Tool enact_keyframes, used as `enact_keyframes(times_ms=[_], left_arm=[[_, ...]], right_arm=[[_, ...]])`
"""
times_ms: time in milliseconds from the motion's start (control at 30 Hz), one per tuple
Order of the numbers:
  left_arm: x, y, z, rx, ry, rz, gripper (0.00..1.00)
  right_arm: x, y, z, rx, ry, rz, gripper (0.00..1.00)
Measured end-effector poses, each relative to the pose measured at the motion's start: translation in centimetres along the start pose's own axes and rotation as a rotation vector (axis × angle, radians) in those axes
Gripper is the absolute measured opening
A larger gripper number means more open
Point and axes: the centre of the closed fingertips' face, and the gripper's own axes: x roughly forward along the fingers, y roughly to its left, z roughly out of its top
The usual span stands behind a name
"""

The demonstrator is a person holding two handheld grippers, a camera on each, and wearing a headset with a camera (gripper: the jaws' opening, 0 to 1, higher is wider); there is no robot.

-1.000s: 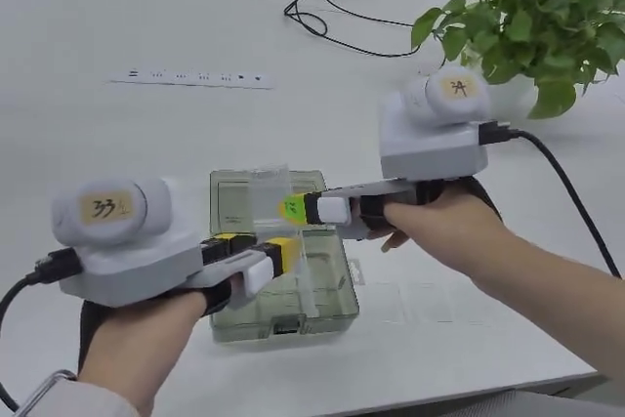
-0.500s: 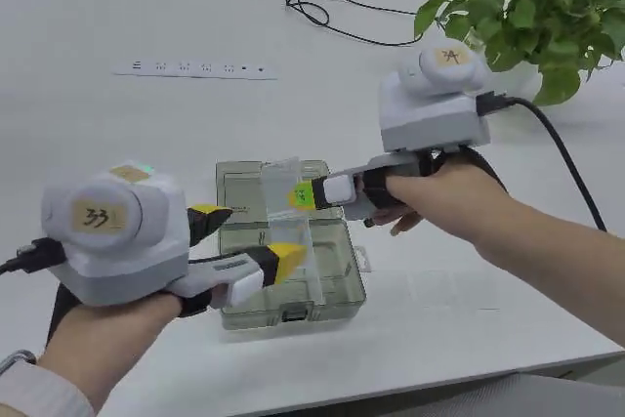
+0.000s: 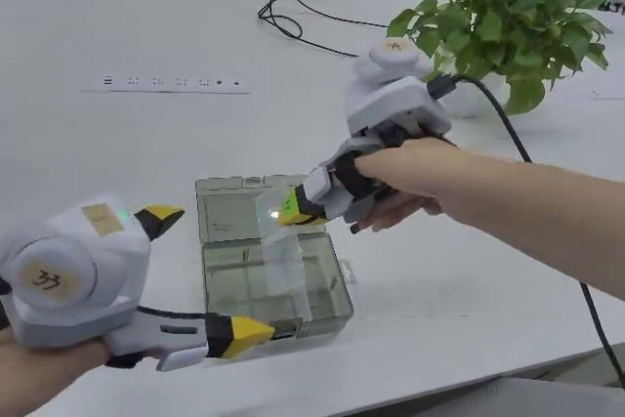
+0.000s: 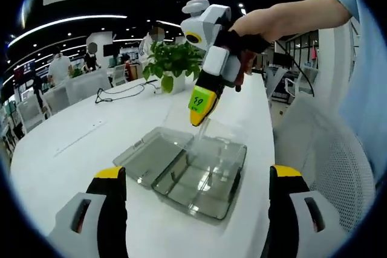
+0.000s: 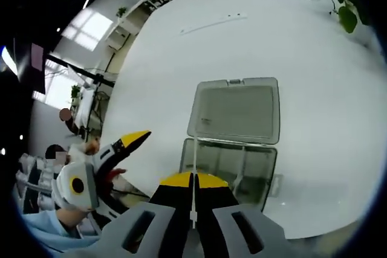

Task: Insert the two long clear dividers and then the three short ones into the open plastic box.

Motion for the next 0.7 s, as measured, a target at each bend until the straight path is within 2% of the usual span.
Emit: enact_keyframes(times_ms=[67, 133, 200, 367, 533, 700], left_arm=[[-0.1, 0.0, 0.3, -0.013, -0.022, -0.006, 1.00], [-0.1, 0.0, 0.2, -0.011, -0.021, -0.010, 1.00], [0.0, -0.1, 0.1, -0.007, -0.022, -0.015, 1.00], [0.0, -0.3, 0.0, 0.003, -0.029, -0.023, 1.00], [-0.2, -0.3, -0.4, -0.009, -0.033, -0.017, 1.00], [-0.4, -0.4, -0.6, -0.021, -0.038, -0.015, 1.00]], right_arm=[[0.4, 0.0, -0.3, 0.000, 0.027, -0.027, 0.02], [0.9, -0.3, -0.5, 0.011, 0.075, -0.048, 0.02], [1.3, -0.3, -0.9, 0.063, 0.103, -0.055, 0.02], [2.2, 0.1, -1.7, 0.110, 0.125, -0.078, 0.02], [2.7, 0.1, -2.9, 0.145, 0.174, -0.112, 0.02], [3.1, 0.6, -3.2, 0.179, 0.185, -0.102, 0.02]])
